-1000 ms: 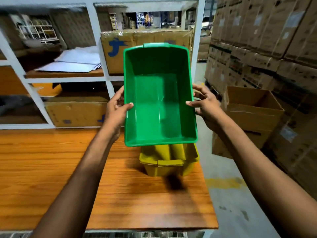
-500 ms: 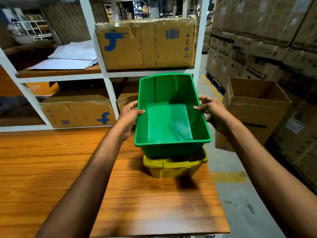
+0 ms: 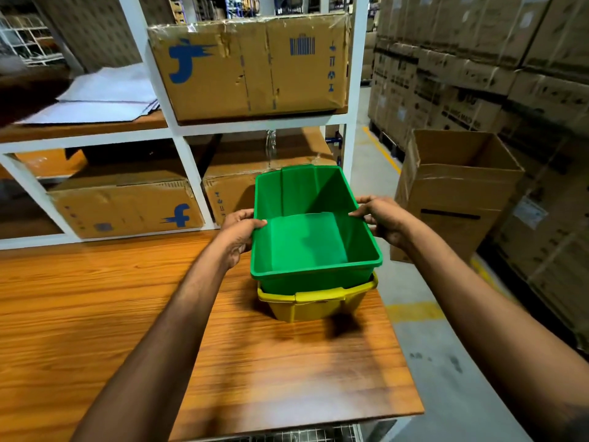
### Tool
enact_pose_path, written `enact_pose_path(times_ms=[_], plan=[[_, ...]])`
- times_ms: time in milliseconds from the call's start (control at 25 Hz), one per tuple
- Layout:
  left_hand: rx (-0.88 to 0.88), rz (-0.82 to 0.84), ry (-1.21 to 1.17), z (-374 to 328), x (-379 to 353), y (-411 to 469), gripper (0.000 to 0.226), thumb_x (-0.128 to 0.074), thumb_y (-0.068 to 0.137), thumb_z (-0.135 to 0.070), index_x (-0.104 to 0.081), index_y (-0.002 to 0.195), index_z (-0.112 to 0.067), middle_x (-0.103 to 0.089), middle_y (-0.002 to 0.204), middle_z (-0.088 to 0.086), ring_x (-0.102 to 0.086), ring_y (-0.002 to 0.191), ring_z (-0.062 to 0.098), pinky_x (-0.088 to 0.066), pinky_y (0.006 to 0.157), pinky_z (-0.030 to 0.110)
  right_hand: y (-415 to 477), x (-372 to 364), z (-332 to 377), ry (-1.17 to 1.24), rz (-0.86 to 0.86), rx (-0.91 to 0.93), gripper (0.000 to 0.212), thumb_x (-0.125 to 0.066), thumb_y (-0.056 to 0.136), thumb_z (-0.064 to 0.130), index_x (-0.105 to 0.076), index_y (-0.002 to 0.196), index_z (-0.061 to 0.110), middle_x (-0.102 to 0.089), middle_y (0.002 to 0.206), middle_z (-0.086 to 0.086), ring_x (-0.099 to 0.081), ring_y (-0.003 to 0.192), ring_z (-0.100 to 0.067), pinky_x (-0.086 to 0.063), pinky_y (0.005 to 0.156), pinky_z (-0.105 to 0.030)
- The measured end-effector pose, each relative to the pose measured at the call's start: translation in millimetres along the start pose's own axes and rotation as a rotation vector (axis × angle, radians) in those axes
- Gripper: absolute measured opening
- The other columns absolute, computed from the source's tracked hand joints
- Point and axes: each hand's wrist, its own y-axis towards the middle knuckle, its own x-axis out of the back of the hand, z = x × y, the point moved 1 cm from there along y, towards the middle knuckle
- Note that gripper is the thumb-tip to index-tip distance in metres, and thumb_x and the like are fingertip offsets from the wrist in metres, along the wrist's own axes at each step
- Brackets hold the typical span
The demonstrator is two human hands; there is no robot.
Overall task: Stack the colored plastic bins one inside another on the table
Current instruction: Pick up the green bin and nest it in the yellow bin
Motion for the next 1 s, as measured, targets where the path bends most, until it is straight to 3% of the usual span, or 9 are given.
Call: enact_pose_path(times_ms=[120,280,360,440,560,680,800,880,1000], plan=[[0.035,-0.004,-0.002,10.0,-0.9,-0.5,0.032,-0.057,0.100,0.001,-0.063,0.129,-0.010,-0.072,0.103,0.001,-0.067,0.083,0.007,-0.056,0.051,0.016,0.4,-0.4,-9.6,-0.032,-0.019,-0.008,0.046,-0.061,0.088,-0.005,-0.067,0.129,0.014,-0.072,0.127,-0.008,-0.062,0.125,-0.023,-0.049,0.105,-0.044],[0.040,-0.038,-0.014,16.1,-1.8,0.0,0.031,-0.059,0.100,-0.003,-0.064,0.129,-0.011,-0.072,0.100,-0.002,-0.067,0.081,0.005,-0.054,0.049,0.014,-1.2,-3.1,-13.0,-0.063,-0.047,0.002,0.042,-0.061,0.090,-0.005,-0.067,0.127,0.014,-0.072,0.125,-0.009,-0.063,0.125,-0.024,-0.047,0.109,-0.049],[0.046,-0.050,-0.023,15.8,-2.1,-1.9,0.029,-0.060,0.100,-0.004,-0.065,0.128,-0.010,-0.072,0.098,-0.002,-0.070,0.076,0.003,-0.053,0.048,0.013,-6.2,-4.2,-9.7,-0.064,-0.060,0.006,0.044,-0.061,0.091,-0.005,-0.064,0.131,0.014,-0.070,0.128,-0.009,-0.061,0.124,-0.024,-0.052,0.101,-0.045],[0.023,-0.081,-0.037,16.3,-1.5,-2.6,0.034,-0.063,0.099,-0.008,-0.063,0.133,-0.008,-0.071,0.115,0.003,-0.072,0.089,0.006,-0.055,0.055,0.017,-12.2,-4.7,-5.7,-0.056,-0.090,0.031,0.049,-0.063,0.092,-0.005,-0.058,0.137,0.014,-0.064,0.130,-0.009,-0.059,0.119,-0.022,-0.055,0.086,-0.035],[-0.105,-0.216,-0.015,12.5,2.3,-5.2,0.044,-0.068,0.096,-0.012,-0.060,0.139,-0.017,-0.061,0.135,0.006,-0.060,0.119,0.015,-0.046,0.068,0.017,-18.9,-2.7,-3.6,-0.171,-0.238,0.200,0.055,-0.073,0.087,-0.001,-0.057,0.138,0.013,-0.057,0.127,-0.008,-0.057,0.116,-0.021,-0.049,0.086,-0.032],[-0.242,-0.247,-0.013,1.1,-1.3,-23.7,0.043,-0.067,0.096,-0.012,-0.059,0.137,-0.022,-0.058,0.126,0.002,-0.058,0.106,0.004,-0.045,0.065,0.012,-34.4,-8.2,-3.3,-0.332,-0.340,0.423,0.052,-0.079,0.083,0.010,-0.062,0.131,0.021,-0.059,0.126,-0.006,-0.058,0.105,-0.017,-0.049,0.080,-0.026],[-0.333,-0.236,-0.017,-3.0,-8.2,-50.7,0.044,-0.067,0.096,-0.011,-0.059,0.137,-0.023,-0.058,0.115,-0.004,-0.059,0.103,0.002,-0.048,0.061,0.005,-58.4,-21.6,-7.1,-0.378,-0.281,0.530,0.046,-0.079,0.083,0.013,-0.065,0.126,0.023,-0.064,0.123,-0.003,-0.062,0.104,-0.015,-0.057,0.086,-0.033],[-0.376,-0.242,-0.032,1.5,-11.4,-71.8,0.042,-0.068,0.096,-0.013,-0.061,0.134,-0.028,-0.062,0.119,-0.003,-0.062,0.111,0.008,-0.052,0.068,0.010,-77.5,-28.6,-10.8,-0.380,-0.257,0.599,0.043,-0.078,0.084,0.011,-0.066,0.124,0.023,-0.067,0.115,0.000,-0.066,0.100,-0.015,-0.060,0.089,-0.037],[-0.441,-0.273,-0.064,20.8,-16.5,-106.8,0.040,-0.068,0.095,-0.014,-0.062,0.129,-0.035,-0.065,0.122,0.002,-0.064,0.112,0.013,-0.056,0.088,0.026,-110.8,-39.4,-23.4,-0.395,-0.223,0.698,0.039,-0.076,0.085,0.011,-0.067,0.121,0.024,-0.068,0.104,0.006,-0.066,0.095,-0.008,-0.058,0.087,-0.033]])
